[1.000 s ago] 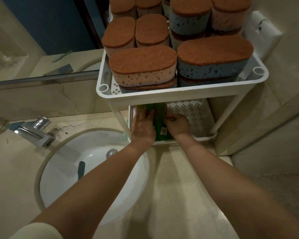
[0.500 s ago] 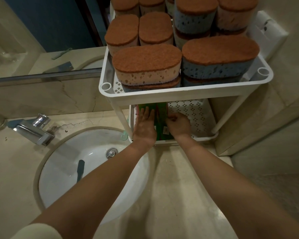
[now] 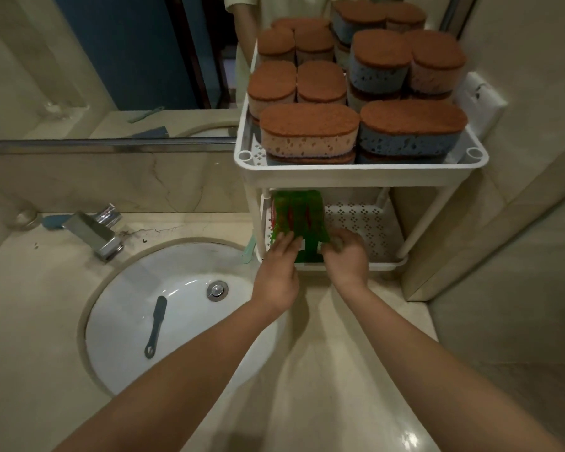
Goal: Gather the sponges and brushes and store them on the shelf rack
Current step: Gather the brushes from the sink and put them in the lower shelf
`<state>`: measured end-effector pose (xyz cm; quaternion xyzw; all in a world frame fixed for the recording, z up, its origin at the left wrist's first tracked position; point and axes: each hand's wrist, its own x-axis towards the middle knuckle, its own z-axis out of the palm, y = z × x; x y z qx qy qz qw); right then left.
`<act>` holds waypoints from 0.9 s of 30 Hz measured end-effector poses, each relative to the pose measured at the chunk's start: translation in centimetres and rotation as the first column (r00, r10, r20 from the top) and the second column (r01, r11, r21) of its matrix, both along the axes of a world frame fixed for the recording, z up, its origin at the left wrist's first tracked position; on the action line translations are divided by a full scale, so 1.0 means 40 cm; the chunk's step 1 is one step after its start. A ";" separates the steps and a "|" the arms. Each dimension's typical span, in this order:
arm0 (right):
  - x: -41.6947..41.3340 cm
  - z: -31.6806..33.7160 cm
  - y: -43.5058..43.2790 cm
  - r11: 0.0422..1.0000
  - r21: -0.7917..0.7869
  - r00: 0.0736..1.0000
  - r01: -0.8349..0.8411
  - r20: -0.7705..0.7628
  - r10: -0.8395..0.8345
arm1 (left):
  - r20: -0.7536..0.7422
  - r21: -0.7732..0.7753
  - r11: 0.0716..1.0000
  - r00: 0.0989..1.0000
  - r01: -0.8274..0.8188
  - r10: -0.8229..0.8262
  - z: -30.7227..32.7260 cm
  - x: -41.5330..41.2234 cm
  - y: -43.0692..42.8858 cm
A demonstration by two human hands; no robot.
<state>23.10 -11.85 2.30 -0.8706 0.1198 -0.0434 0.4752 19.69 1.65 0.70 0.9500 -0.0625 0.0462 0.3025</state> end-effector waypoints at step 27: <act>-0.295 -0.073 0.581 0.804 0.276 0.817 -0.526 -0.097 0.568 | -0.247 -0.534 0.429 0.620 -0.728 0.745 -0.037 -0.431 0.515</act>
